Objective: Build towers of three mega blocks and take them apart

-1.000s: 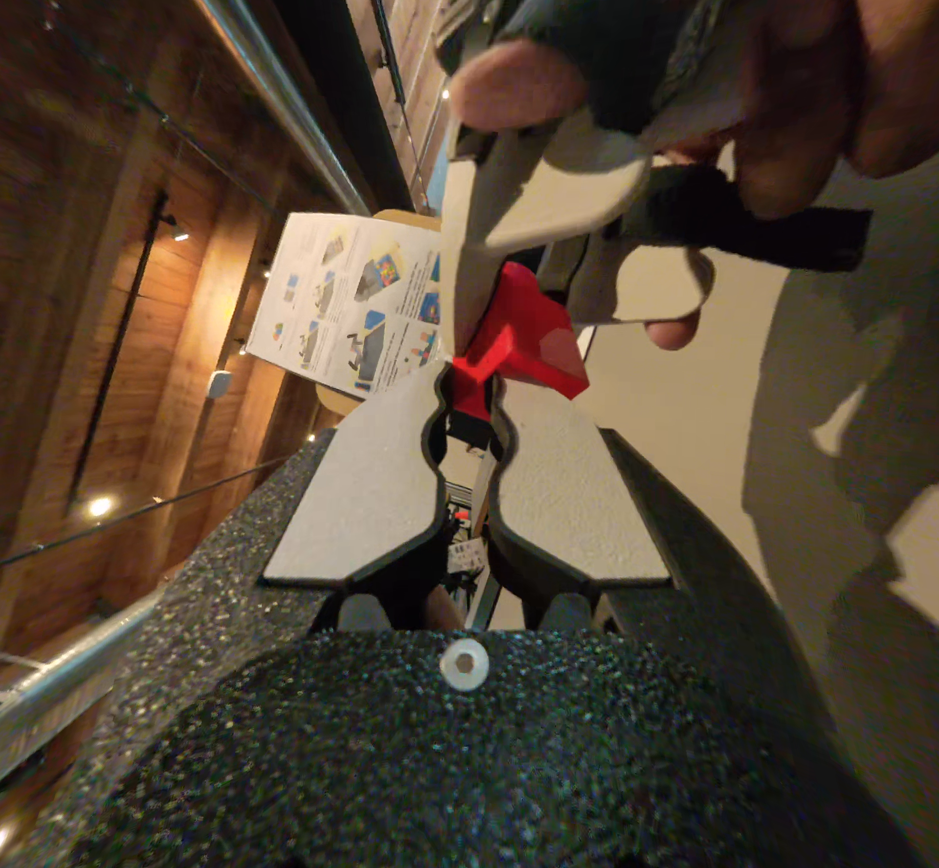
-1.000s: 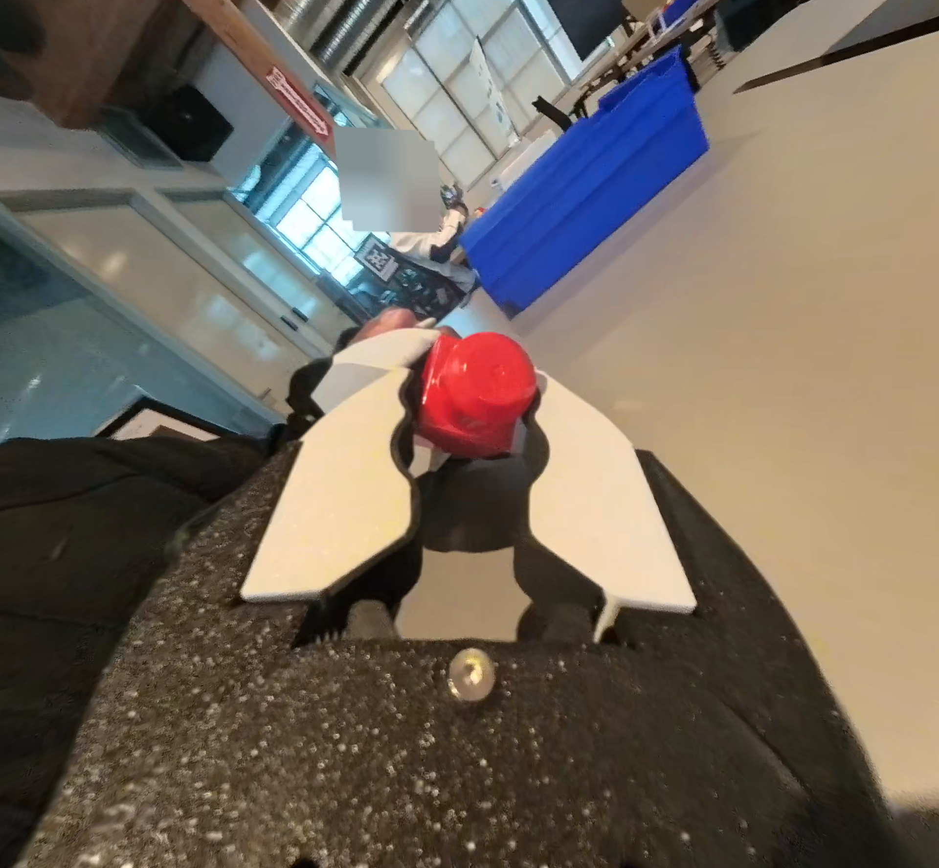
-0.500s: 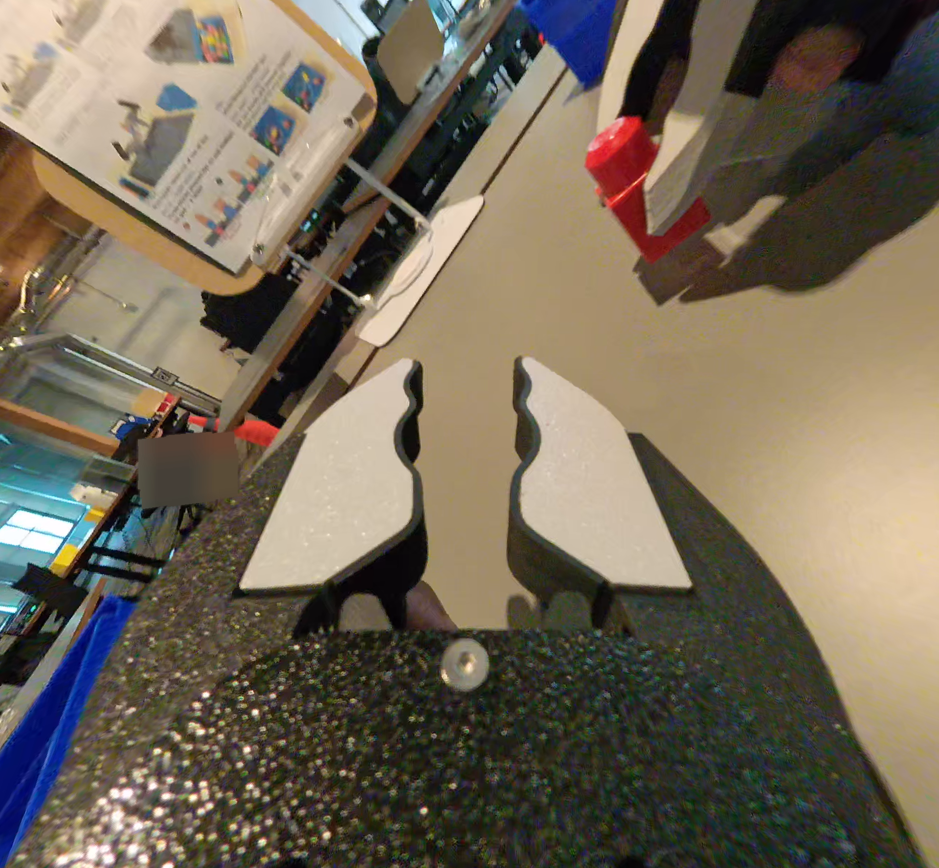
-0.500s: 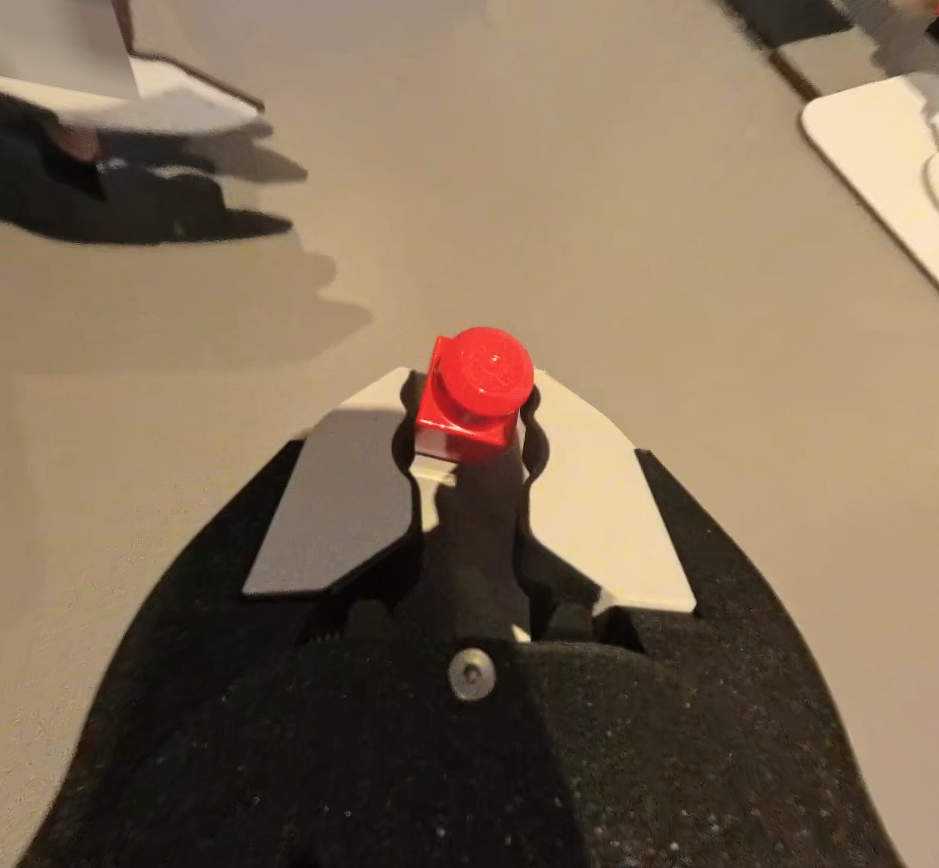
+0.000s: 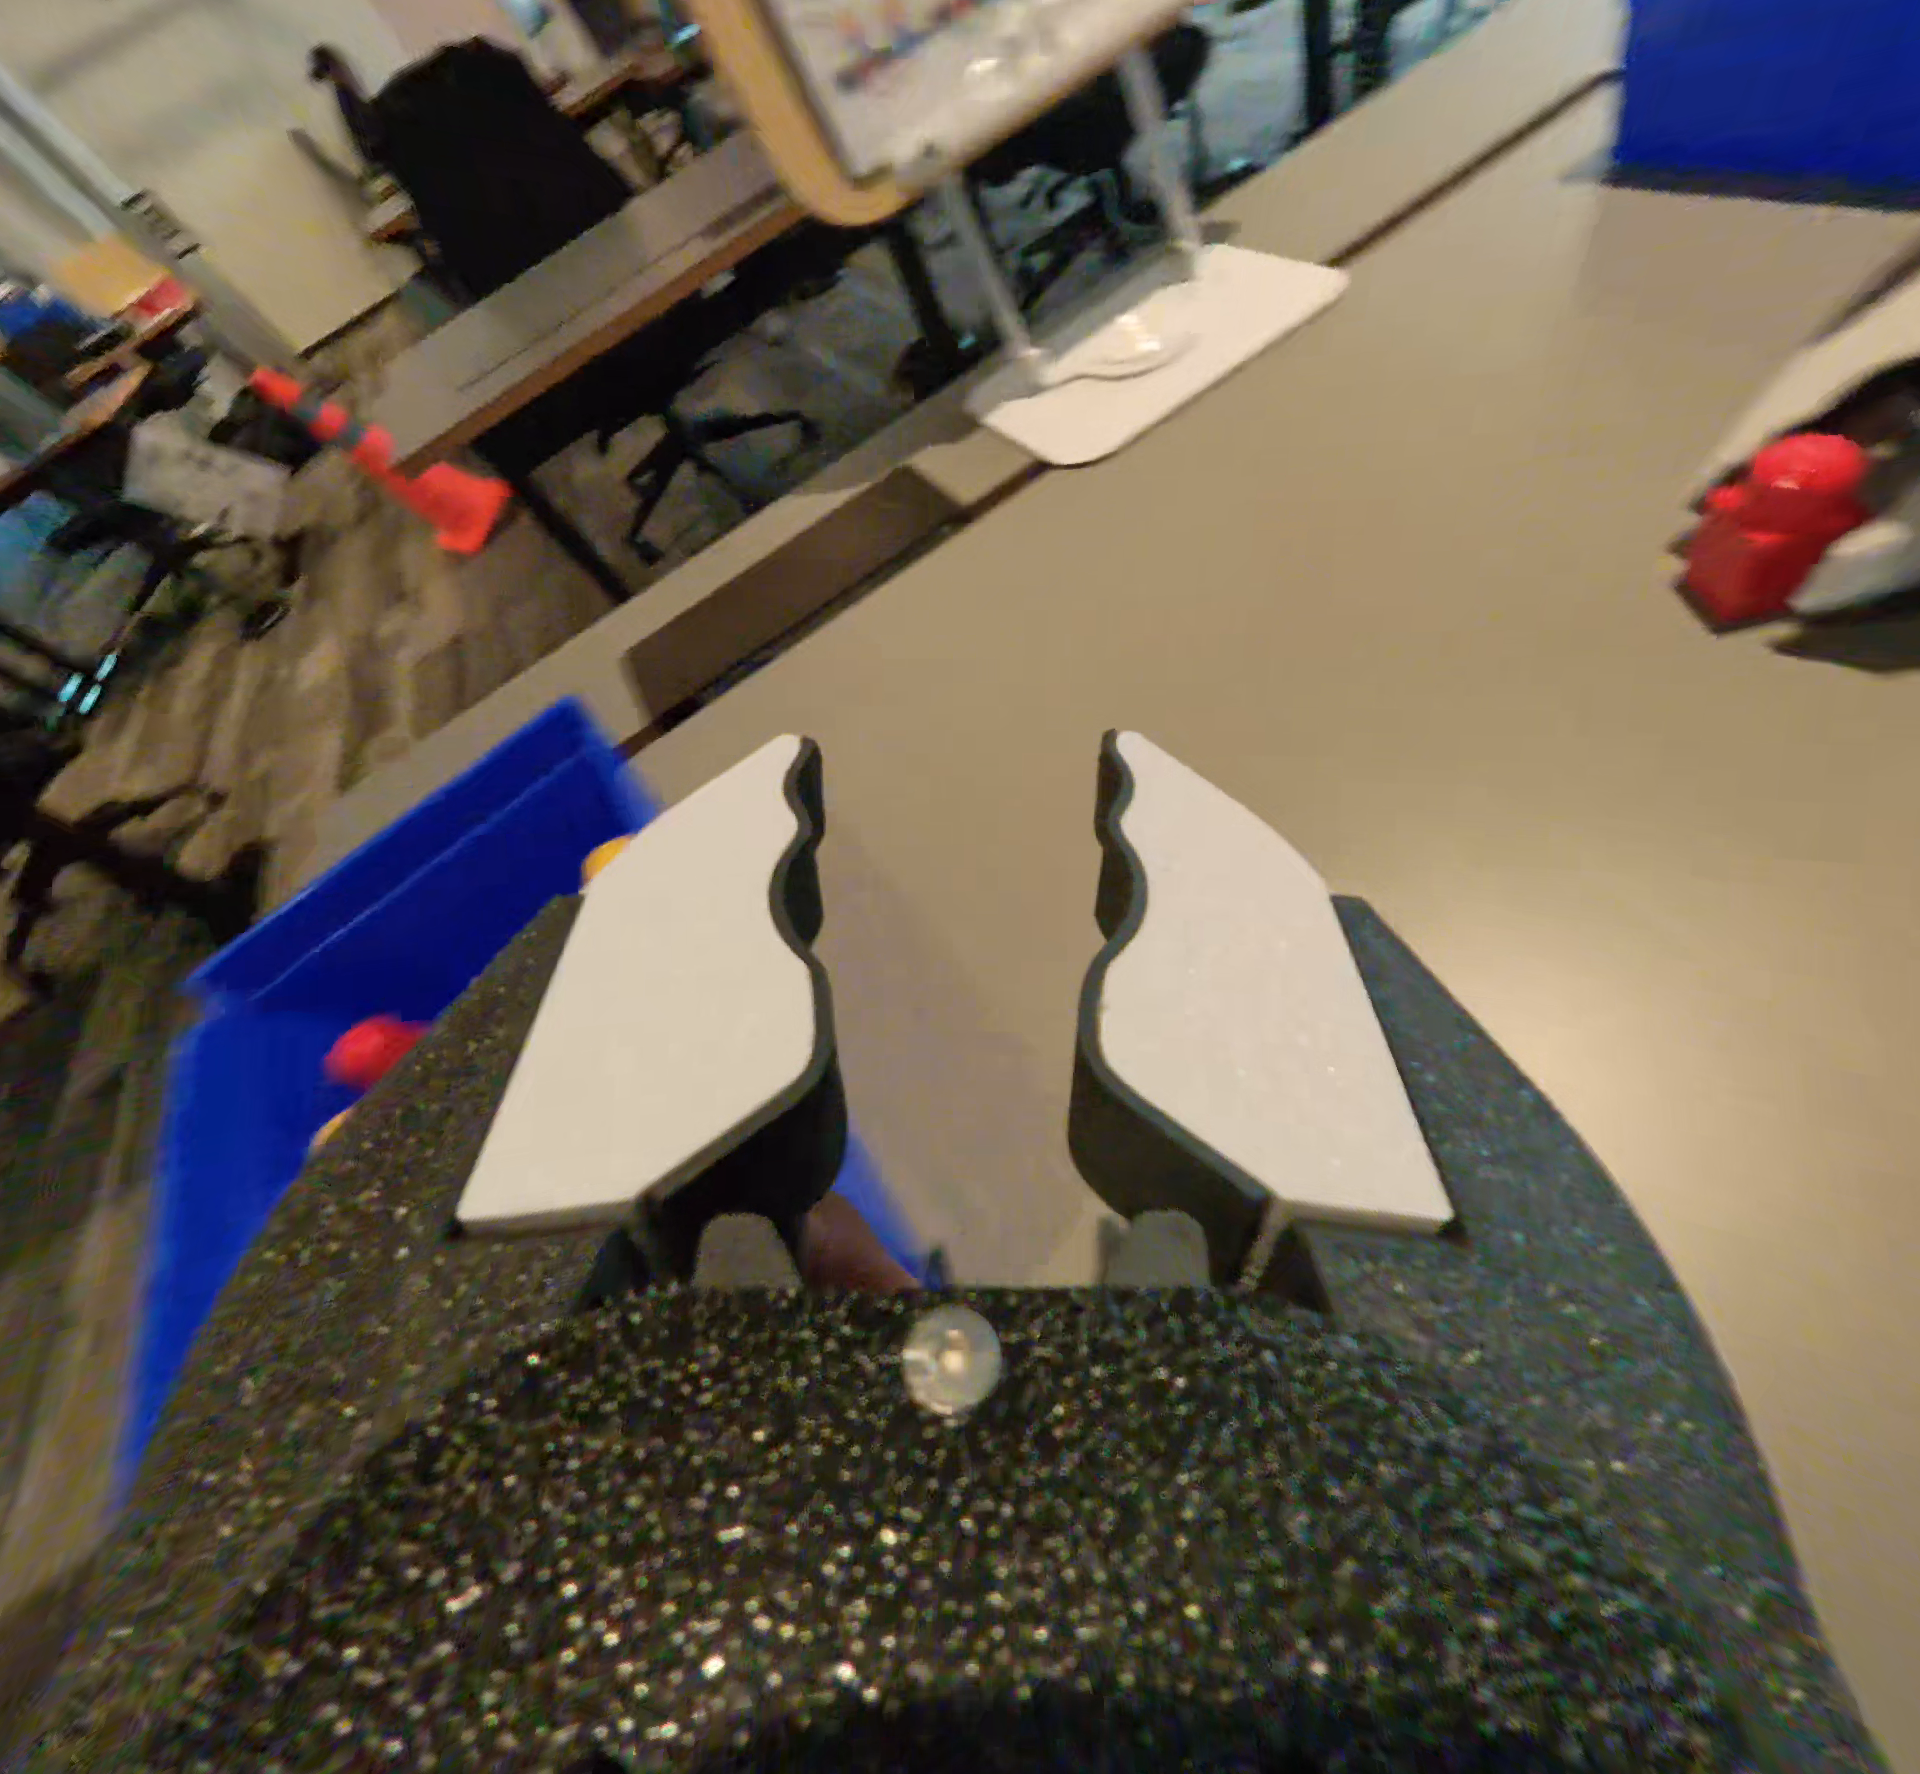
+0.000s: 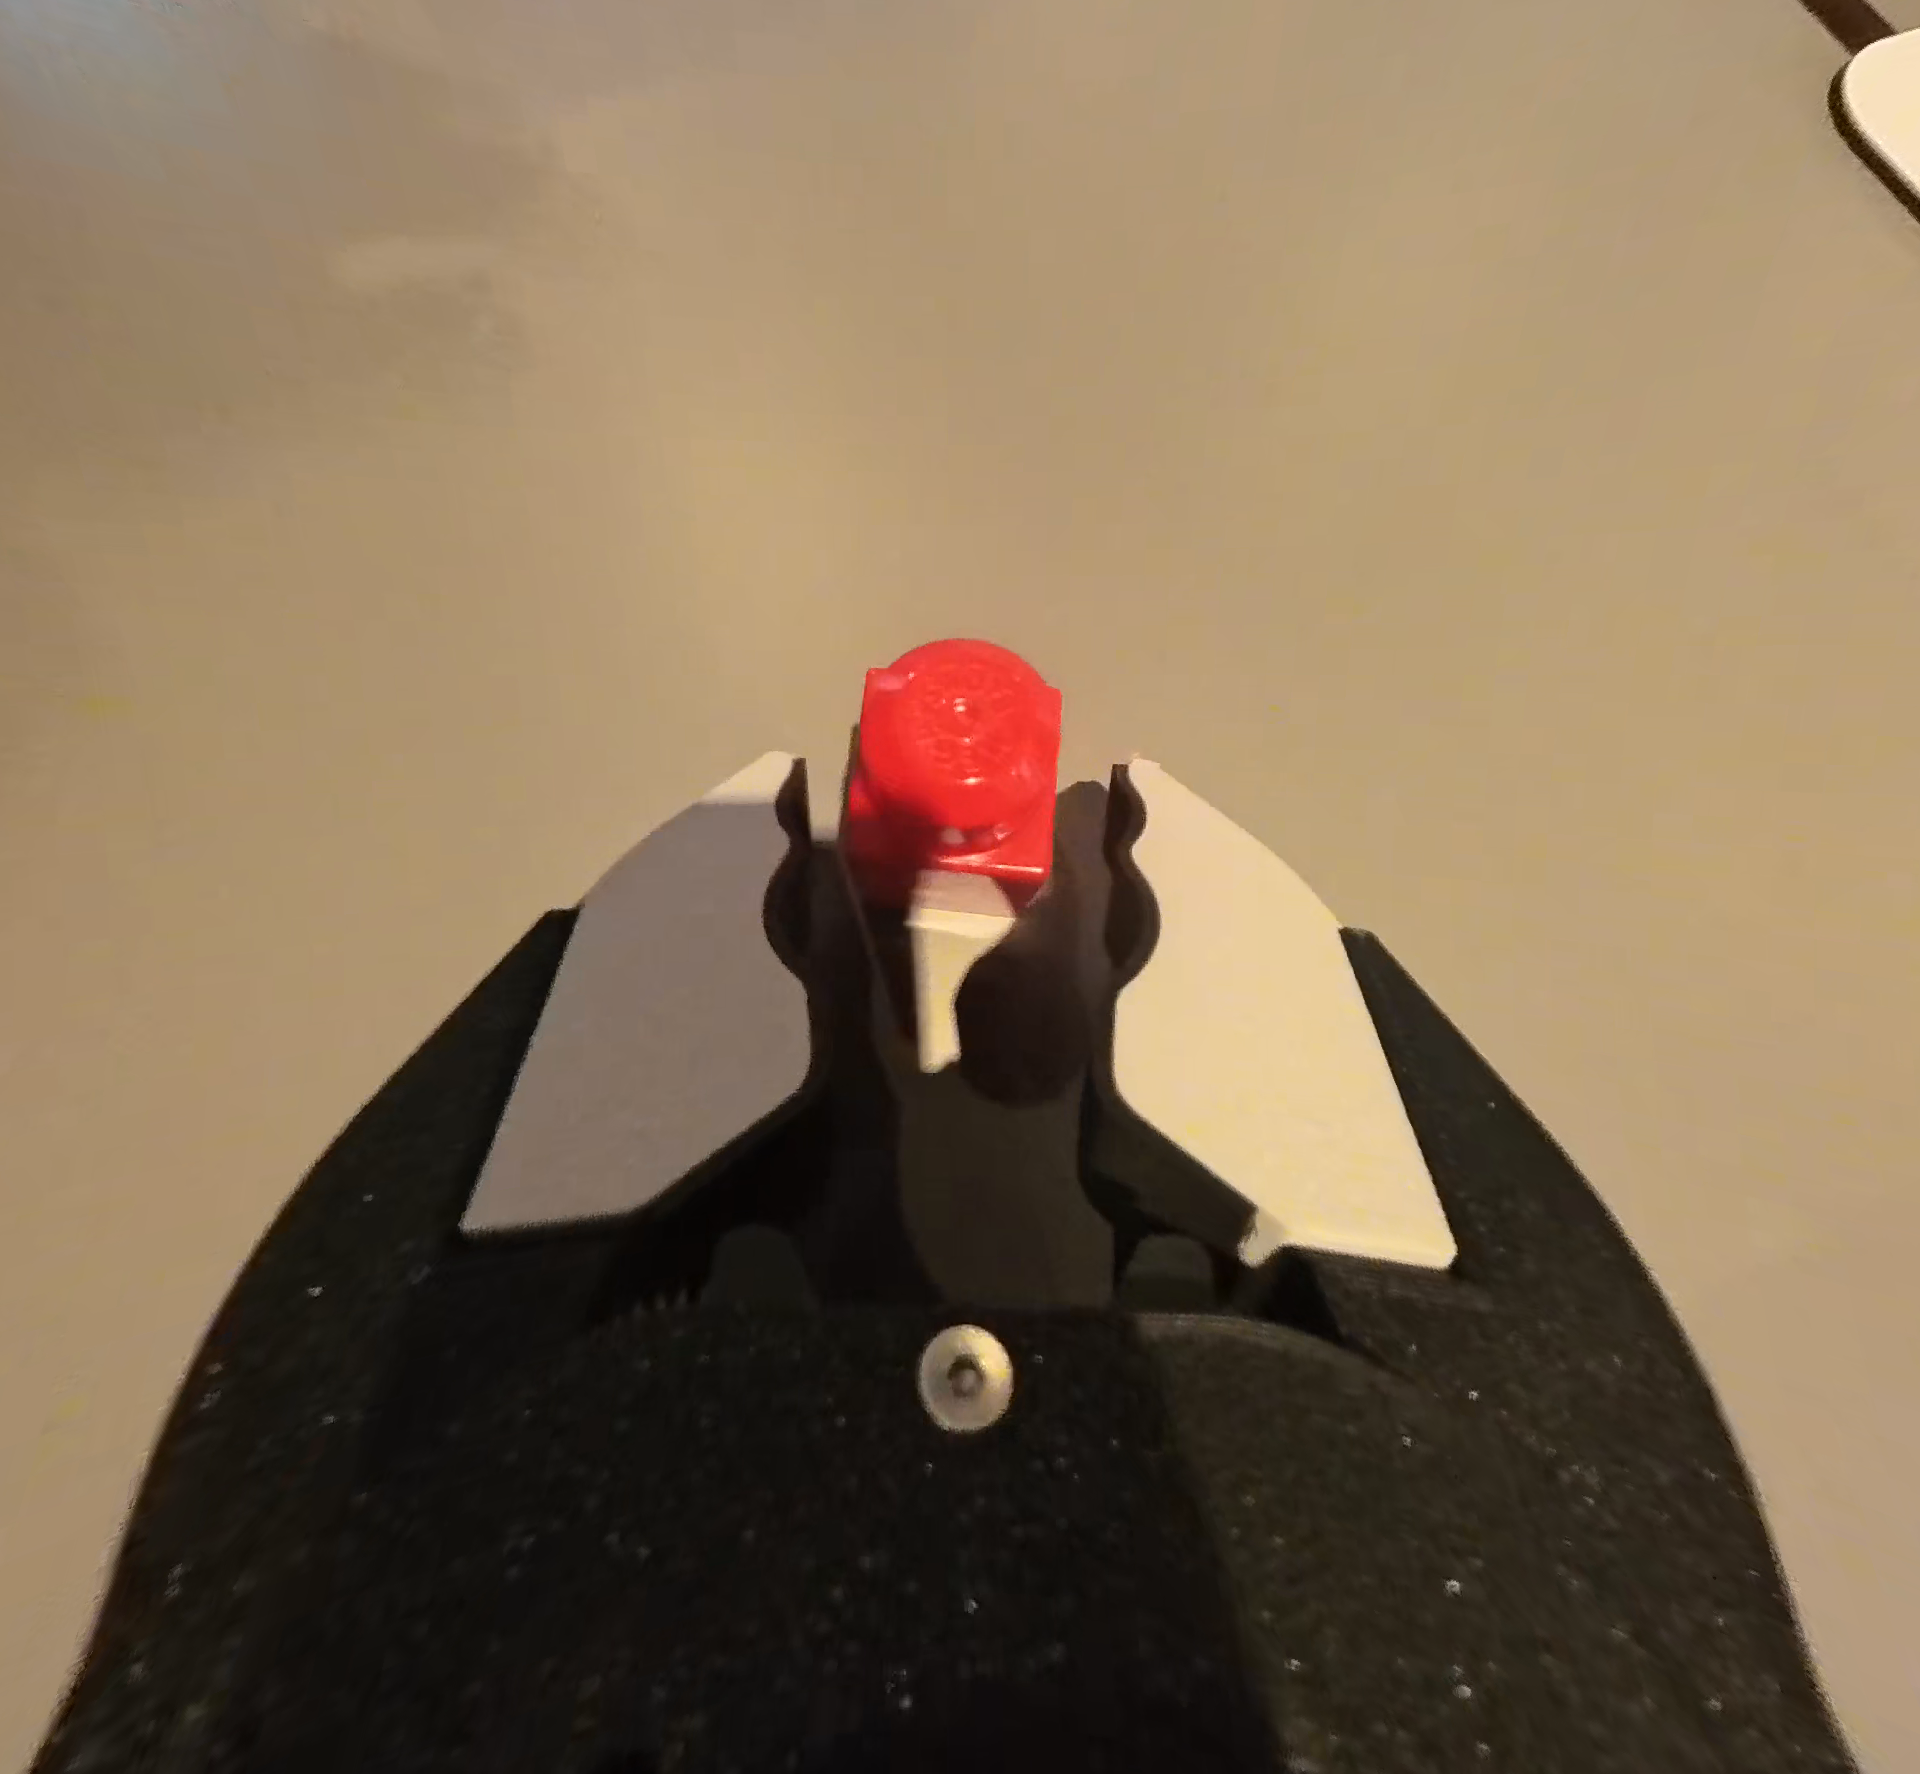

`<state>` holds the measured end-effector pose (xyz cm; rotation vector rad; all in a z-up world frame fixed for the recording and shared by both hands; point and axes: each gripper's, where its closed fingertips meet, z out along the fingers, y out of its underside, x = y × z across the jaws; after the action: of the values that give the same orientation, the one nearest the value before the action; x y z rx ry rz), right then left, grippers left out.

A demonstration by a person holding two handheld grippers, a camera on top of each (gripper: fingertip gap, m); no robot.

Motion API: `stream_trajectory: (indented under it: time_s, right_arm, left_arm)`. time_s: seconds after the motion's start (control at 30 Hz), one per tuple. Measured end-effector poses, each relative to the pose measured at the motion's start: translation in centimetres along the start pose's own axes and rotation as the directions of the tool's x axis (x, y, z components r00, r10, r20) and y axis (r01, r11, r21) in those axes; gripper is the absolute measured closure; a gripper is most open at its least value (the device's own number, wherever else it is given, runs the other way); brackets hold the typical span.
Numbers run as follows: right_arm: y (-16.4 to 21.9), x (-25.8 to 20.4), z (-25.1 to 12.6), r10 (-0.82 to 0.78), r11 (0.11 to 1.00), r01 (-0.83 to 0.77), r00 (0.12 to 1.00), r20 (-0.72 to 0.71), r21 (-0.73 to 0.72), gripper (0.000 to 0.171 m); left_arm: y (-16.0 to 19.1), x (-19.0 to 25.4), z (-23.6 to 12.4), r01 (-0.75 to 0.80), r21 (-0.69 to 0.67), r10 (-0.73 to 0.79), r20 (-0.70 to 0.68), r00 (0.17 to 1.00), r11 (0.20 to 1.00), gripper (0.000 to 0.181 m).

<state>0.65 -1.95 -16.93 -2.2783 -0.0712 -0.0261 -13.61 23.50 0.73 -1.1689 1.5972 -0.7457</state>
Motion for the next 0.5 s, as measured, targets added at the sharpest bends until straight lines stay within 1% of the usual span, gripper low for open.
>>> stream_trajectory:
  time_s: [0.07, 0.13, 0.17, 0.27, 0.33, 0.37, 0.43, 0.5]
  right_arm:
    - [-0.1, 0.0, 0.0, 0.008, 1.0, -0.008, 1.0, 0.008, 0.004, 0.116]
    - [0.0, -0.1, 0.0, 0.008, 1.0, -0.008, 1.0, 0.01, 0.001, 0.116]
    - [0.0, -0.1, 0.0, 0.006, 1.0, -0.006, 1.0, 0.009, -0.001, 0.116]
    - [0.1, -0.1, 0.1, 0.0, 1.0, 0.0, 1.0, 0.008, -0.007, 0.117]
    - [0.2, -0.1, 0.0, 0.002, 1.0, -0.002, 1.0, 0.008, -0.007, 0.117]
    - [0.2, -0.1, 0.0, 0.005, 1.0, -0.005, 1.0, 0.009, -0.006, 0.118]
    - [0.2, 0.0, 0.0, 0.013, 1.0, -0.013, 1.0, 0.012, -0.003, 0.119]
    - [0.1, 0.0, 0.0, 0.021, 1.0, -0.021, 1.0, 0.014, -0.002, 0.119]
  left_arm:
    - [0.5, -5.2, -2.1, 0.024, -0.058, -0.018, 0.106, 0.994, 0.998, 0.133]
    - [2.7, -9.6, -2.9, 0.055, -0.165, -0.023, 0.188, 0.982, 0.985, 0.132]
    - [4.3, -11.1, -2.7, 0.08, -0.231, -0.035, 0.196, 0.98, 0.97, 0.131]
    - [9.8, -12.8, -0.7, 0.153, -0.407, -0.105, 0.138, 0.985, 0.901, 0.127]
    - [12.5, -13.9, 1.0, 0.176, -0.47, -0.121, 0.144, 0.982, 0.865, 0.127]
    - [13.4, -14.3, 2.1, 0.165, -0.48, -0.113, 0.134, 0.984, 0.862, 0.128]
    - [14.9, -14.9, 4.2, 0.105, -0.507, -0.06, 0.104, 0.993, 0.855, 0.128]
    - [15.9, -15.4, 6.6, -0.044, -0.526, 0.083, 0.051, 0.995, 0.85, 0.13]
